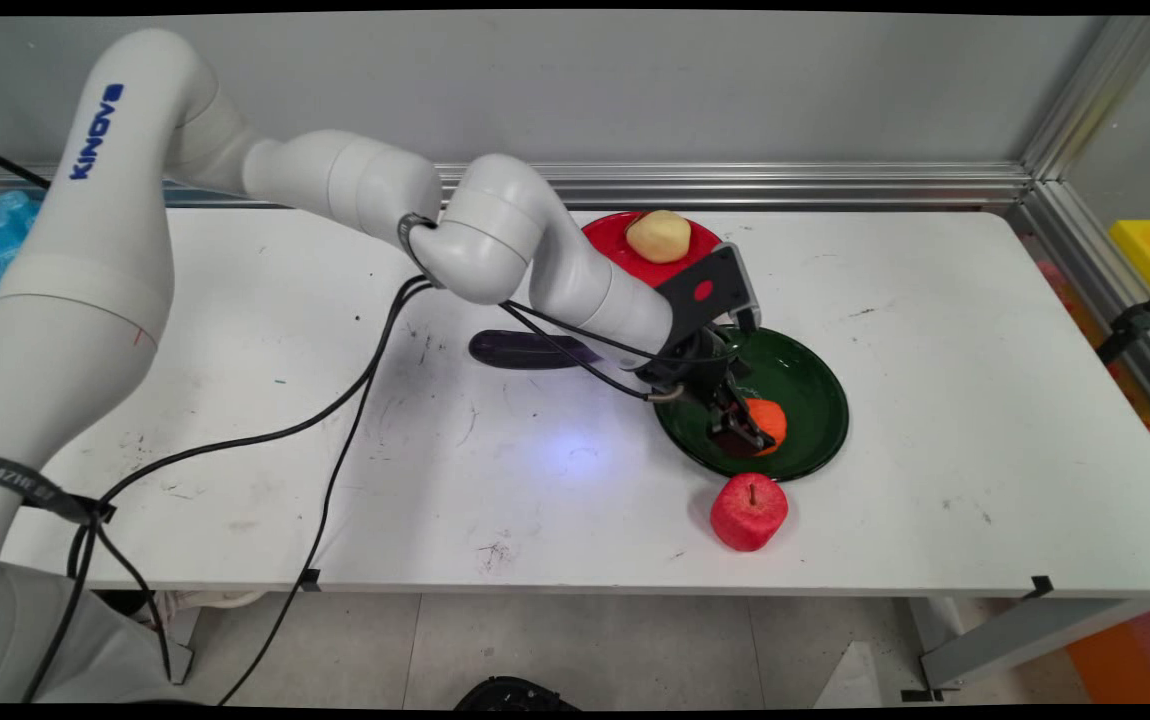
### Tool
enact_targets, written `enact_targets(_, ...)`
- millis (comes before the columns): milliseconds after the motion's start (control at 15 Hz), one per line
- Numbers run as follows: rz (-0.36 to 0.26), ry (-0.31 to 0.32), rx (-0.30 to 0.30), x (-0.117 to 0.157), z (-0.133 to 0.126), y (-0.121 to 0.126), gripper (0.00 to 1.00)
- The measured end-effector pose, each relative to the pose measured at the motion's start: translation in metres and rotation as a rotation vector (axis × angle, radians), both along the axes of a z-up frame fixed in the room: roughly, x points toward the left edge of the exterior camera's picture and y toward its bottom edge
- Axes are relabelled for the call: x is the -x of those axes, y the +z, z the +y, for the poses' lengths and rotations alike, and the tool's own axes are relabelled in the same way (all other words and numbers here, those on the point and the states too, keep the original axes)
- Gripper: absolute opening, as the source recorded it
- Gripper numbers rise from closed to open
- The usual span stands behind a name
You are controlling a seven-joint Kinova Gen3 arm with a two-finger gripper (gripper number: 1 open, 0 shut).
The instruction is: Pick up the mandarin from the green plate, then place the picked object on the table
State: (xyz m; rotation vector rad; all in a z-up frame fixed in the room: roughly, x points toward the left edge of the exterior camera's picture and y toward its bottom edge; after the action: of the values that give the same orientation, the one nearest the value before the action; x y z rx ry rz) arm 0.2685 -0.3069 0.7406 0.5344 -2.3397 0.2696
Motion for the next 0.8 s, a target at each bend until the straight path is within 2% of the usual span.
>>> enact_targets(200,0.002,0.002,-0.007,0.0031,-0.0010,-0.0062,1.00)
enact_targets(267,0.003,0.002,-0.010,0.0041,-0.0012,-0.0081,0.00)
enact_targets(800,0.016,0.007,-0.023,0.0082,-0.0061,-0.0069,0.00)
